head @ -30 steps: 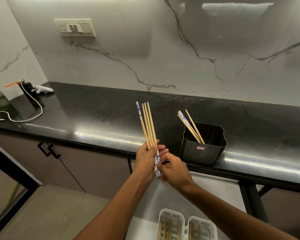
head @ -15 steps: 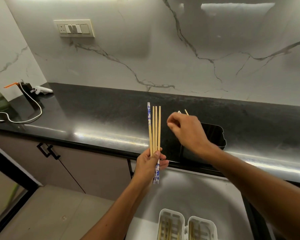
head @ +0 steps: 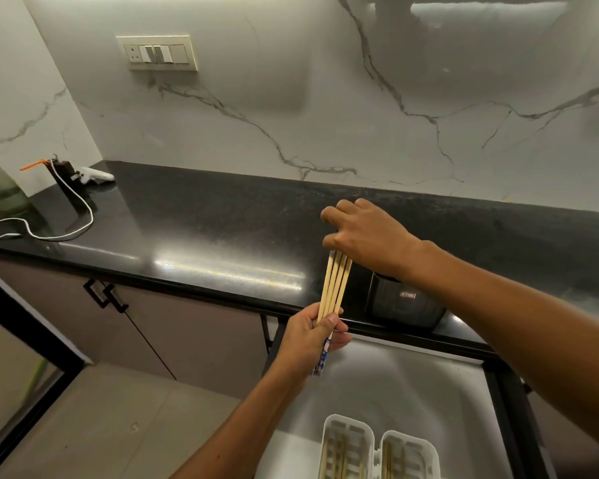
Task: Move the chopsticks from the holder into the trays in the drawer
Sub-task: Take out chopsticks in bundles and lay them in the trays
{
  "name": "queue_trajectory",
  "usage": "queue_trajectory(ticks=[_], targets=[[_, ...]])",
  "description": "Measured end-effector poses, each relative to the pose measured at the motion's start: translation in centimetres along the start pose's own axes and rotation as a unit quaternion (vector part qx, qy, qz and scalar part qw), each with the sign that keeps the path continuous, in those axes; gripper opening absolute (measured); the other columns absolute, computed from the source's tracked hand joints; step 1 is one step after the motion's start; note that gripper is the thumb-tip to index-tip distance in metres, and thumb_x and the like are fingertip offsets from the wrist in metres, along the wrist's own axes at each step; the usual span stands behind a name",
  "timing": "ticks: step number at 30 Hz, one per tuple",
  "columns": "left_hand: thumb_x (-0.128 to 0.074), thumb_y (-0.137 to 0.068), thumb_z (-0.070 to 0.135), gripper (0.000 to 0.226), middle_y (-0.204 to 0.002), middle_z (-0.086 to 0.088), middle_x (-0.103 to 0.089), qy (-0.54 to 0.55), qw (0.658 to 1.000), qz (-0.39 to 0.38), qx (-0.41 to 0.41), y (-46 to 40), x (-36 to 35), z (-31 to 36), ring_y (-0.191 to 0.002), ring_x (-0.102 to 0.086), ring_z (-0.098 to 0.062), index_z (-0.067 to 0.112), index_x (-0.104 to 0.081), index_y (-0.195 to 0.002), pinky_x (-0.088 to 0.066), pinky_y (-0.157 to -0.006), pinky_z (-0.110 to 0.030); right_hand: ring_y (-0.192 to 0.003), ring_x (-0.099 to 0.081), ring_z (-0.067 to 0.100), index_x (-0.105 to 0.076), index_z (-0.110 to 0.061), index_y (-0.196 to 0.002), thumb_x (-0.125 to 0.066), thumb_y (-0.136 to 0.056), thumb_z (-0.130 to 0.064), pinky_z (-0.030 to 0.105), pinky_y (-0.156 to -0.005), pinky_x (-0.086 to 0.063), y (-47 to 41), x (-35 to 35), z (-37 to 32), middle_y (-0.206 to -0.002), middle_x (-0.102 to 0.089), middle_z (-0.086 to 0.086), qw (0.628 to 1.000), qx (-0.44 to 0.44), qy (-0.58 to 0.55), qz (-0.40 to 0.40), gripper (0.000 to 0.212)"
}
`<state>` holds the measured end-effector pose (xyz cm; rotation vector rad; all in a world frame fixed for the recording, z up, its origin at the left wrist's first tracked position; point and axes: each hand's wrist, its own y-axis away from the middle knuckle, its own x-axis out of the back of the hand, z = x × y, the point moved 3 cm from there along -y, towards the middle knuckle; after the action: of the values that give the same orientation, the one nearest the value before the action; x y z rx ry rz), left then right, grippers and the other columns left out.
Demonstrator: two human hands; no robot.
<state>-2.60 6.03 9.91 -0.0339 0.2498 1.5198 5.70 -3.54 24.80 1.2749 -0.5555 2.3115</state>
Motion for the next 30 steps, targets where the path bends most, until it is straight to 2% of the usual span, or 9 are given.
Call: queue_trajectory(ticks=[6,9,12,14,16,19,22,27,30], targets=[[-0.049,-0.097,0.012,0.016,-0.075,-0.004,-0.071,0.071,0.997,0.016,0.026,-0.4,1.3,-0.2,-0.075,-0.07,-0.019,0.009,-0.063,-0.104,-0.056,-0.083,-0.038,-0.092,-0.055,0.029,-0.067,-0.007,-0.104,-0.047,-0.085,-0.018,0.041,-0.072,-0.046,1.0,2.0,3.8,-0.101,-0.061,0.014,0.989,-0.111,0.034,0.093,0.03],[-0.047,-0.097,0.01,0.016,-0.075,-0.007,-0.071,0.173,0.983,0.03,0.049,-0.8,1.8,-0.1,-0.075,-0.071,-0.02,0.006,-0.061,-0.103,-0.059,-0.081,-0.037,-0.09,-0.053,0.026,-0.067,-0.006,-0.108,-0.054,-0.091,-0.012,0.034,-0.071,-0.043,2.2,1.9,5.7,-0.096,-0.063,0.014,0.967,-0.212,-0.053,0.127,0.021],[-0.045,-0.098,0.011,0.019,-0.083,-0.011,-0.073,0.25,0.966,0.033,0.061,-1.3,1.8,0.6,-0.085,-0.072,-0.024,0.003,-0.059,-0.106,-0.059,-0.082,-0.037,-0.067,-0.053,0.009,-0.066,-0.008,-0.105,-0.055,-0.094,-0.015,0.017,-0.06,-0.039,3.1,0.7,5.4,-0.089,-0.067,0.01,0.893,-0.321,-0.294,0.113,0.018],[-0.044,-0.098,0.012,0.019,-0.087,-0.013,-0.074,0.263,0.962,0.033,0.061,-1.6,1.7,1.3,-0.09,-0.072,-0.026,0.003,-0.06,-0.105,-0.057,-0.086,-0.039,-0.063,-0.058,0.006,-0.061,-0.01,-0.106,-0.057,-0.092,-0.014,0.012,-0.055,-0.041,3.4,-0.6,4.0,-0.088,-0.067,0.007,0.828,-0.357,-0.424,0.079,0.015],[-0.044,-0.098,0.011,0.018,-0.089,-0.014,-0.074,0.271,0.96,0.032,0.06,-1.9,1.4,1.9,-0.091,-0.071,-0.027,0.004,-0.06,-0.102,-0.053,-0.091,-0.043,-0.069,-0.066,0.012,-0.056,-0.01,-0.107,-0.058,-0.091,-0.01,0.017,-0.057,-0.051,3.7,-1.8,1.8,-0.089,-0.067,0.008,0.783,-0.36,-0.506,0.034,0.016],[-0.045,-0.097,0.01,0.016,-0.095,-0.016,-0.073,0.274,0.96,0.021,0.053,-2.3,1.3,2.4,-0.093,-0.071,-0.027,0.005,-0.06,-0.101,-0.054,-0.091,-0.043,-0.069,-0.069,0.018,-0.057,-0.01,-0.101,-0.06,-0.088,-0.006,0.027,-0.062,-0.059,3.9,-3.0,-1.8,-0.084,-0.067,0.01,0.744,-0.344,-0.572,-0.024,0.014],[-0.045,-0.098,0.013,0.019,-0.094,-0.016,-0.072,0.255,0.966,-0.002,0.042,-2.4,1.1,2.7,-0.083,-0.072,-0.024,0.002,-0.059,-0.106,-0.06,-0.077,-0.039,-0.066,-0.067,0.011,-0.058,-0.011,-0.101,-0.061,-0.088,-0.01,0.021,-0.059,-0.057,3.8,-3.7,-4.6,-0.08,-0.065,0.003,0.743,-0.324,-0.583,-0.06,0.013],[-0.044,-0.099,0.013,0.022,-0.092,-0.017,-0.069,0.212,0.977,0.0,0.031,-2.3,0.6,2.6,-0.074,-0.071,-0.025,0.001,-0.055,-0.114,-0.06,-0.061,-0.04,-0.068,-0.069,0.015,-0.062,-0.007,-0.098,-0.06,-0.09,-0.014,0.027,-0.064,-0.06,3.6,-4.7,-6.2,-0.081,-0.066,0.007,0.737,-0.341,-0.582,-0.047,0.01],[-0.043,-0.099,0.012,0.021,-0.089,-0.015,-0.069,0.188,0.982,0.009,0.024,-2.2,0.5,2.4,-0.073,-0.072,-0.022,0.003,-0.057,-0.112,-0.059,-0.057,-0.035,-0.071,-0.07,0.017,-0.068,-0.007,-0.098,-0.06,-0.091,-0.018,0.031,-0.071,-0.06,3.7,-5.1,-6.7,-0.082,-0.069,0.009,0.757,-0.335,-0.559,-0.047,0.016]])
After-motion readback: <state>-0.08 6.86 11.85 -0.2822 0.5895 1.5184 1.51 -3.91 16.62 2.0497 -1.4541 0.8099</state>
